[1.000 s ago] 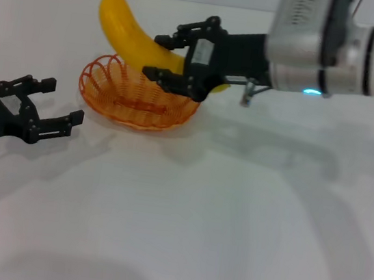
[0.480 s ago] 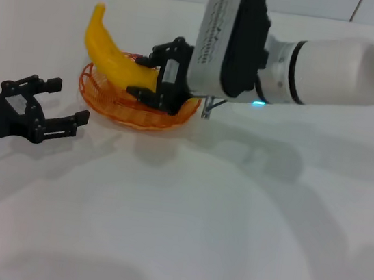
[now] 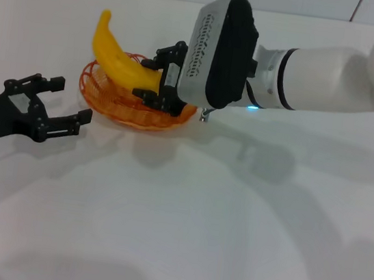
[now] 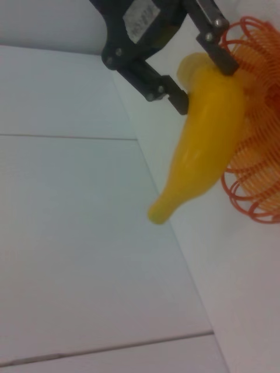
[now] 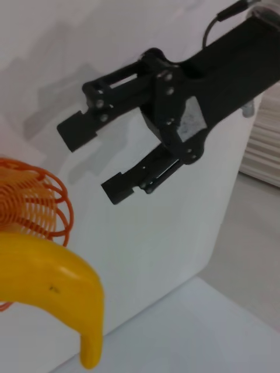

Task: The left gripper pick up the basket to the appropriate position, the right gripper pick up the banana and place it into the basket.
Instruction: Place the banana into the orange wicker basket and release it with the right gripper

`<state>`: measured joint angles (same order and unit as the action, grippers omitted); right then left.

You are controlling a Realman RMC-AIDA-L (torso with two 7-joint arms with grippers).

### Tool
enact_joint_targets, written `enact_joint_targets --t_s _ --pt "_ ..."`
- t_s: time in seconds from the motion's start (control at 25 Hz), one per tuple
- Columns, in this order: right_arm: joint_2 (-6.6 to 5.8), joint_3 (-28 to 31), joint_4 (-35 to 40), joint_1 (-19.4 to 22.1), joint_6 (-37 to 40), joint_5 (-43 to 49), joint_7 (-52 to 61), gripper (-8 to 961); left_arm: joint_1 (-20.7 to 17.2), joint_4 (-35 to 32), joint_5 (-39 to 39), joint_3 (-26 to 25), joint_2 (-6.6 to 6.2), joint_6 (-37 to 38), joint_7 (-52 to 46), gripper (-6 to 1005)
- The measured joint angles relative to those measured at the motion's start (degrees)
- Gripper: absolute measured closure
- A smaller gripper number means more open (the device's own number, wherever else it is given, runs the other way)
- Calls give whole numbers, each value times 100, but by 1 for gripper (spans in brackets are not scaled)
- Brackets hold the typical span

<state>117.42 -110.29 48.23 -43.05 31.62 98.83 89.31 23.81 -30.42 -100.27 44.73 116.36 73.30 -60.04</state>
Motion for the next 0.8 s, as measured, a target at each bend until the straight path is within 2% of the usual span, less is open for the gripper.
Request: enact_joint_targets --t_s 0.8 --pt "8 -115 -48 -19 -215 -12 16 415 19 10 -19 0 0 -8 2 119"
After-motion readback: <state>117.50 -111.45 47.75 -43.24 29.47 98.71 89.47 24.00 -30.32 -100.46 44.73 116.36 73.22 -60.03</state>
